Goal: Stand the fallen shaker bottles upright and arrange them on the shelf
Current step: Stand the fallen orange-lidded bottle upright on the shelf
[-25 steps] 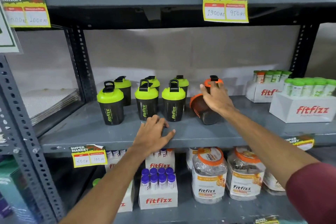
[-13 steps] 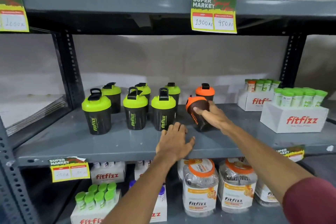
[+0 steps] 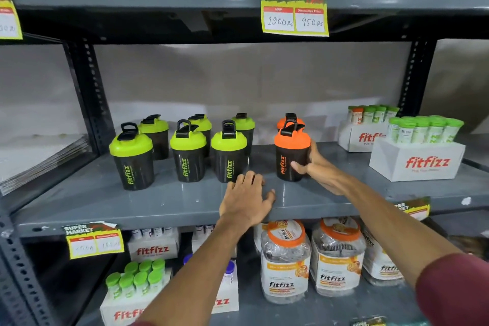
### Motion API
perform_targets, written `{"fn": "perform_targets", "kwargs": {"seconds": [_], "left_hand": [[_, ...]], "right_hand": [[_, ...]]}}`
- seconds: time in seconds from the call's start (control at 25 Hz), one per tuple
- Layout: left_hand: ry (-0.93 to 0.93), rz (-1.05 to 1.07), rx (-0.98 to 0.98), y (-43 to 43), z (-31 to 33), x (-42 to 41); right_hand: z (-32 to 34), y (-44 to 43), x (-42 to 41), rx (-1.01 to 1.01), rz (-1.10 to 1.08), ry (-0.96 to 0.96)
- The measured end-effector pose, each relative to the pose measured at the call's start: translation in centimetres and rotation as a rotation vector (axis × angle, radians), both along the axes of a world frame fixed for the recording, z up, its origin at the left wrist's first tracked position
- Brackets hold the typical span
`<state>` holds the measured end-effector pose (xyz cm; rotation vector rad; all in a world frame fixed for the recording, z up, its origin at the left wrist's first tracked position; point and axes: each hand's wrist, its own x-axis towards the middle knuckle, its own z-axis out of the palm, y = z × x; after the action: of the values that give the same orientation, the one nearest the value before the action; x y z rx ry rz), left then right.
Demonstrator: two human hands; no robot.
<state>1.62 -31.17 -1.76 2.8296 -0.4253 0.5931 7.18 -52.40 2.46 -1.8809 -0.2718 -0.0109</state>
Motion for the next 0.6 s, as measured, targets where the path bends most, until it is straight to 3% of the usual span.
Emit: {"fn": "perform_targets", "kwargs": {"seconds": [0.12, 0.32, 0.6], "left_hand": [[-0.003, 0.004, -0.005, 0.0, -0.1, 0.0], [-0.024, -0.018, -0.039, 0.0, -0.2, 0.0], [-0.04, -0.008, -0.044, 0.1, -0.5, 0.0]], "right_hand": [[0.4, -0.2, -0.9, -0.001, -0.058, -0.019], [4.1, 1.8, -0.8, -0.066, -0.501, -0.428], [6.1, 3.2, 0.6, -0.344, -0.505, -0.476]]}}
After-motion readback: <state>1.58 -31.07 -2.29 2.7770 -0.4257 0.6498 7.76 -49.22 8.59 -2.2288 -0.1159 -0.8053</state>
